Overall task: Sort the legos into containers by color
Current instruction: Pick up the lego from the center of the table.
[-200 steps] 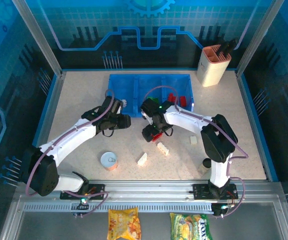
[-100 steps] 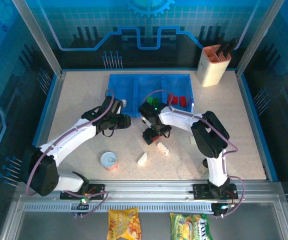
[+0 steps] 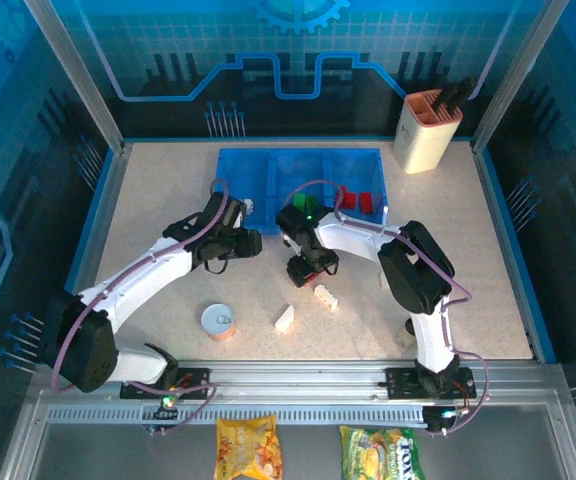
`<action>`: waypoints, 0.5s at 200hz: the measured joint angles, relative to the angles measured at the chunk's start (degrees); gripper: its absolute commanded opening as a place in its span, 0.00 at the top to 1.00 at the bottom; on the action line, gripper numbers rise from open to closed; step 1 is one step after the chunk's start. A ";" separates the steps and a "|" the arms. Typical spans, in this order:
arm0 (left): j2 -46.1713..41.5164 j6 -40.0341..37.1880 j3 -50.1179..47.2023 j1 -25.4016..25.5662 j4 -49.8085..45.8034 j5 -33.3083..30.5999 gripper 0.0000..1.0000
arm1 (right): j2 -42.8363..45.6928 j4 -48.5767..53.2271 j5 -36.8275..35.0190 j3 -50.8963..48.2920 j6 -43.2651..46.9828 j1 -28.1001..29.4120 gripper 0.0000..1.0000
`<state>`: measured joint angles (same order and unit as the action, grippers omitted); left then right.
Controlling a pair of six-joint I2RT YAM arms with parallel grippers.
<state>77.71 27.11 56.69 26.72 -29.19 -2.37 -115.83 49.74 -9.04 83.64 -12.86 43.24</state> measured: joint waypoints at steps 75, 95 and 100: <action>0.00 -0.02 0.00 -0.04 0.00 0.57 0.53 | -0.02 0.28 -0.83 0.85 -1.73 -0.15 0.34; 0.00 -0.02 0.00 -0.07 0.00 0.74 0.53 | 0.20 0.20 -0.83 0.70 -2.78 -0.52 0.34; 0.02 0.00 0.00 -0.07 0.00 0.76 0.53 | 0.37 0.15 -0.83 0.55 -3.04 -0.81 0.34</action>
<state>77.73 27.11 56.69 26.65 -29.19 -1.61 -115.46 49.89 -9.87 84.18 -15.90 42.44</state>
